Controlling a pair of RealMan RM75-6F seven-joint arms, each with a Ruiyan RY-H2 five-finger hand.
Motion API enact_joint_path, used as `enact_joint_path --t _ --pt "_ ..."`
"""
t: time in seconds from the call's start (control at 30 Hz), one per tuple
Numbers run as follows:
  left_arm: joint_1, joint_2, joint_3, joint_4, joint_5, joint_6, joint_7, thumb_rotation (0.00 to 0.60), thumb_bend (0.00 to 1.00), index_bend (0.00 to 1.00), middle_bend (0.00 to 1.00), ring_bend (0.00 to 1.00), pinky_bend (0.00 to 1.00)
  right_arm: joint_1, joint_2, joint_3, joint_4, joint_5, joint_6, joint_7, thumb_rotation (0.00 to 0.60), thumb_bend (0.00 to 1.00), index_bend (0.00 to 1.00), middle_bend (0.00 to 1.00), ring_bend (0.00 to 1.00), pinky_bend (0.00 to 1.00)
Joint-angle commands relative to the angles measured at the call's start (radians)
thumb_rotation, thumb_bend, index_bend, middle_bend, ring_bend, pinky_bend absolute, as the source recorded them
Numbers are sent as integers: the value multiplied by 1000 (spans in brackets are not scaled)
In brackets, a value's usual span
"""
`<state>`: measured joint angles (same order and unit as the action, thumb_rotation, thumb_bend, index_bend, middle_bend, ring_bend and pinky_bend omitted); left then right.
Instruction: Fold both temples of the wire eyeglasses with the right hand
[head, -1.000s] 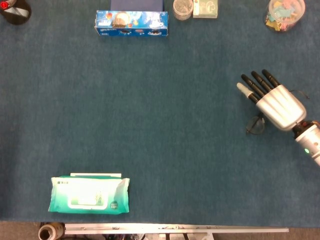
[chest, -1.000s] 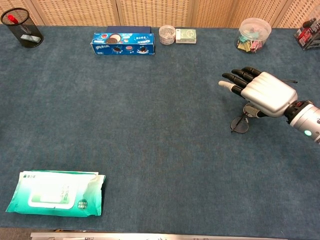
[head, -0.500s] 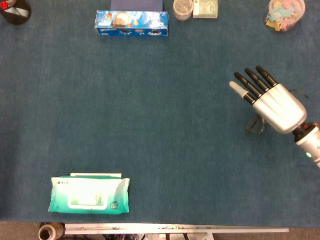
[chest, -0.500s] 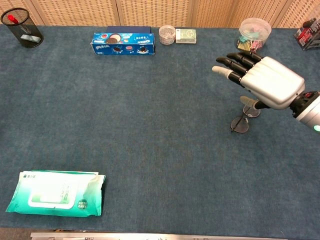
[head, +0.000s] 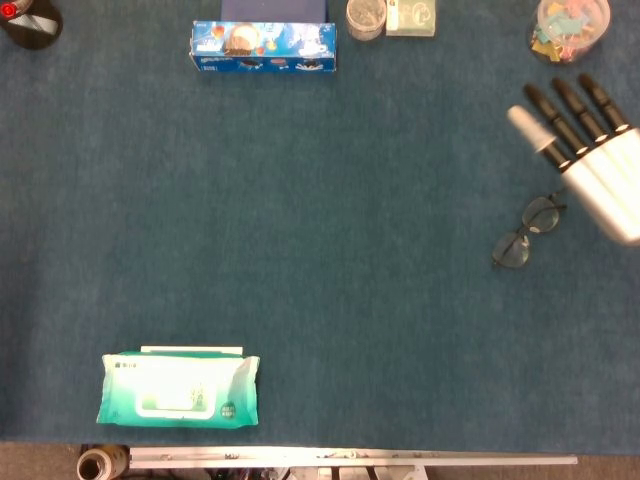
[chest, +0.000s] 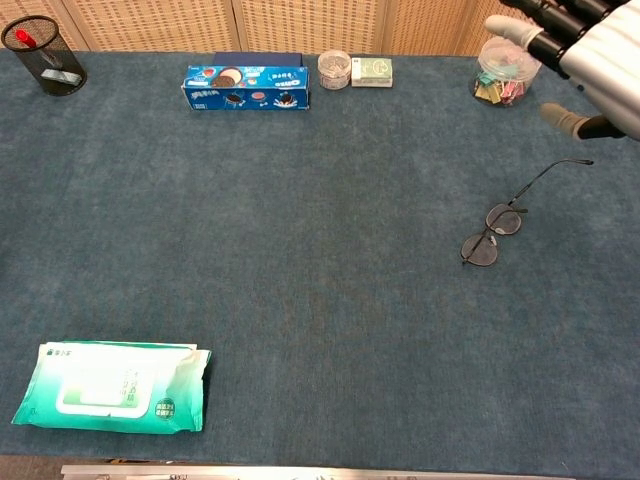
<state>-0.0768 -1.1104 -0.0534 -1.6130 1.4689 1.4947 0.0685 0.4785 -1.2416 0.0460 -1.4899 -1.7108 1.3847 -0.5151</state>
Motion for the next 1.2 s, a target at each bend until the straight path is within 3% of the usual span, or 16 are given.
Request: enact_joint_path --t 0.03,0.5,1.2 --pt "0 -1 0 0 0 0 1 600 675 493 503 539 708 -16 11 8 14 23 3 5 600 296 0 39 0 119" --pt "-2 -8 -1 12 9 7 -7 600 675 493 503 539 708 -45 -41 11 168 77 -19 95 600 297 0 39 0 119" --pt "-2 -6 0 9 6 5 -9 600 674 493 503 539 708 -69 -90 4 265 102 -35 159 600 297 0 39 0 119"
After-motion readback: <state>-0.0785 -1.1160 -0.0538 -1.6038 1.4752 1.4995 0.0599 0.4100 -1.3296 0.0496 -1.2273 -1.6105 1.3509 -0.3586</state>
